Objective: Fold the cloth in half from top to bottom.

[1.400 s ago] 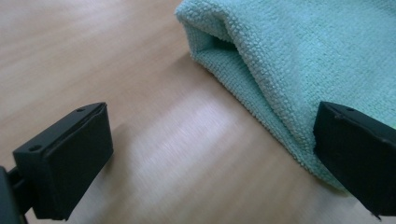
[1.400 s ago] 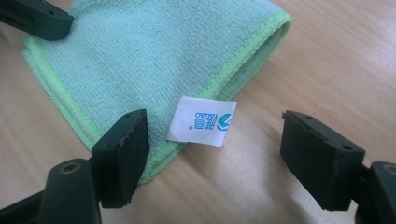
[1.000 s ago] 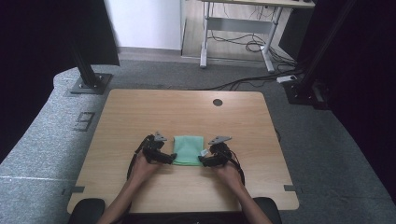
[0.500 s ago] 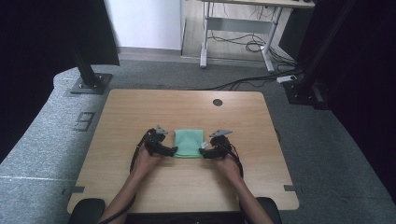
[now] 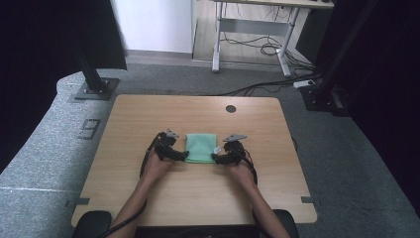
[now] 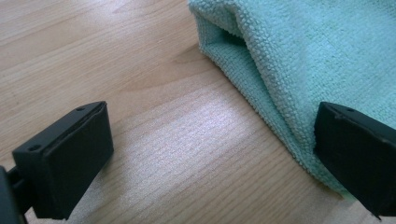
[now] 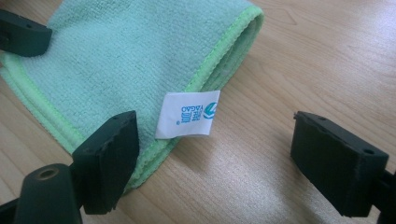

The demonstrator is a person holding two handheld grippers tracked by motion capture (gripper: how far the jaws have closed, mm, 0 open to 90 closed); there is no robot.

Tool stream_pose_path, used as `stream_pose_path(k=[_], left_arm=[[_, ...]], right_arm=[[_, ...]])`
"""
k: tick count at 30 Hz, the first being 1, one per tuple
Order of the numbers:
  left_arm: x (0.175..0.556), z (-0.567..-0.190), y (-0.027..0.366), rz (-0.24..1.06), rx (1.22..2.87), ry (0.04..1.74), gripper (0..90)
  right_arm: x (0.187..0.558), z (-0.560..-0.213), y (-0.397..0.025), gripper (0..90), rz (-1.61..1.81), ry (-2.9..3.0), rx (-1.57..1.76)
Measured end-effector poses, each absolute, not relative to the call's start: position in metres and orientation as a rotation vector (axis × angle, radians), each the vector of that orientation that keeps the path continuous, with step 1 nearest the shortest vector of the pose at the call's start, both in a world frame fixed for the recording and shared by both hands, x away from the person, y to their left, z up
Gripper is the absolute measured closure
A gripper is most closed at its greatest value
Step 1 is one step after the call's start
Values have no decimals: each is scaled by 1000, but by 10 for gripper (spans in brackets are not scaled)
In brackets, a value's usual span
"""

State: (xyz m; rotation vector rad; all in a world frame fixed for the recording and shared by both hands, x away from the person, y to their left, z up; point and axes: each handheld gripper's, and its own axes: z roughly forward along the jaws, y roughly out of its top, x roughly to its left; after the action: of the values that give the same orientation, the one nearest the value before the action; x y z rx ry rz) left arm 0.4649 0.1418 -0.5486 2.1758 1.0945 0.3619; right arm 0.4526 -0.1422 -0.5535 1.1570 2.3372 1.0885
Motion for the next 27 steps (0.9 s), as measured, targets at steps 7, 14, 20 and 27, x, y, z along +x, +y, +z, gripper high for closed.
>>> stream_pose_path(k=[7,14,20,27], left_arm=[[468,-544,143,325,2157,1093,3],[495,-521,138,352,2084,1102,11],[521,-527,133,421,2090,1203,22],[524,-544,128,491,2147,1209,11]], right_arm=[[452,-554,-142,150,1089,2329,1169],[452,-553,-142,148,1079,2337,1166],[452,-553,-142,148,1086,2332,1168],[452,-553,-142,149,1082,2333,1168]])
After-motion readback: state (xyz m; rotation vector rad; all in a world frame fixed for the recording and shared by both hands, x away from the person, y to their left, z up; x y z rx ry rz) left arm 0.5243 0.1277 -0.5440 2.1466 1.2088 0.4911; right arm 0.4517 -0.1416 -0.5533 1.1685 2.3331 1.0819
